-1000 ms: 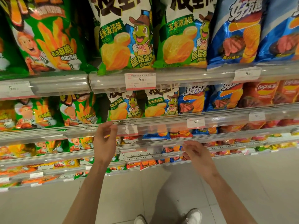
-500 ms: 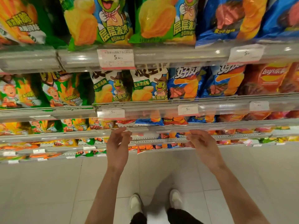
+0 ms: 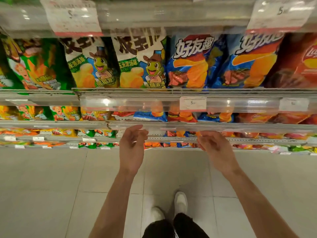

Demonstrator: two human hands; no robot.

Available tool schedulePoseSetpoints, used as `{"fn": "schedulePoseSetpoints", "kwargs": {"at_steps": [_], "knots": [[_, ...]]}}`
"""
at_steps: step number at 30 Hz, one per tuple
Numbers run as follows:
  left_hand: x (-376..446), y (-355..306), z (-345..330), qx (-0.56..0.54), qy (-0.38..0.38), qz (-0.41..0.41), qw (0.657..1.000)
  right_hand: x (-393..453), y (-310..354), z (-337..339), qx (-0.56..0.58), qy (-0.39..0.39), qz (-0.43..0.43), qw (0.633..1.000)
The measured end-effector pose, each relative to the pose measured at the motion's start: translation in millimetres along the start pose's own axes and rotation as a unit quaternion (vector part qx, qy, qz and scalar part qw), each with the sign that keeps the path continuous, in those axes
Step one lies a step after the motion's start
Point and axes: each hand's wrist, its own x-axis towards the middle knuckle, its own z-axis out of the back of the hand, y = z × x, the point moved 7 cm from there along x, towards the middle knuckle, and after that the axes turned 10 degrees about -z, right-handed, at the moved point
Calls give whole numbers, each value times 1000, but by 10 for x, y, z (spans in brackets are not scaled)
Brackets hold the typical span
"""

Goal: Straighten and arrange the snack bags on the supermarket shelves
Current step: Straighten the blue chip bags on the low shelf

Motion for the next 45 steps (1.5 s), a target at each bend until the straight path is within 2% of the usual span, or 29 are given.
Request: {"fn": "schedulePoseSetpoints", "kwargs": {"at_steps": [10, 17, 20, 24, 28, 32, 35, 39, 45], "knots": [[254, 724, -220, 28, 45, -29, 998, 402, -503, -242, -52, -18, 20, 998], [552, 1263, -513, 81, 37, -83, 993, 946, -758, -339, -61, -53, 61, 995], [634, 1377, -652, 134, 47, -132, 981, 1191, -833, -344, -94, -81, 76, 989], [695, 1447, -777, 198, 57, -175, 963, 1420, -792, -400, -180, -137, 128, 966], [710, 1505, -869, 211, 82, -164, 960, 1526, -634, -486, -280, -216, 196, 914], [723, 1510, -857, 189, 83, -143, 968, 1707, -637, -568, -343, -204, 152, 904], [713, 1502, -846, 186, 89, -145, 968, 1749, -629, -532, -304, -212, 150, 916], [734, 1495, -833, 174, 89, -130, 972, 1708, -602, -388, -194, -207, 161, 945], [736, 1507, -809, 172, 91, -115, 974, 1763, -409, -217, -114, -152, 170, 967]]}}
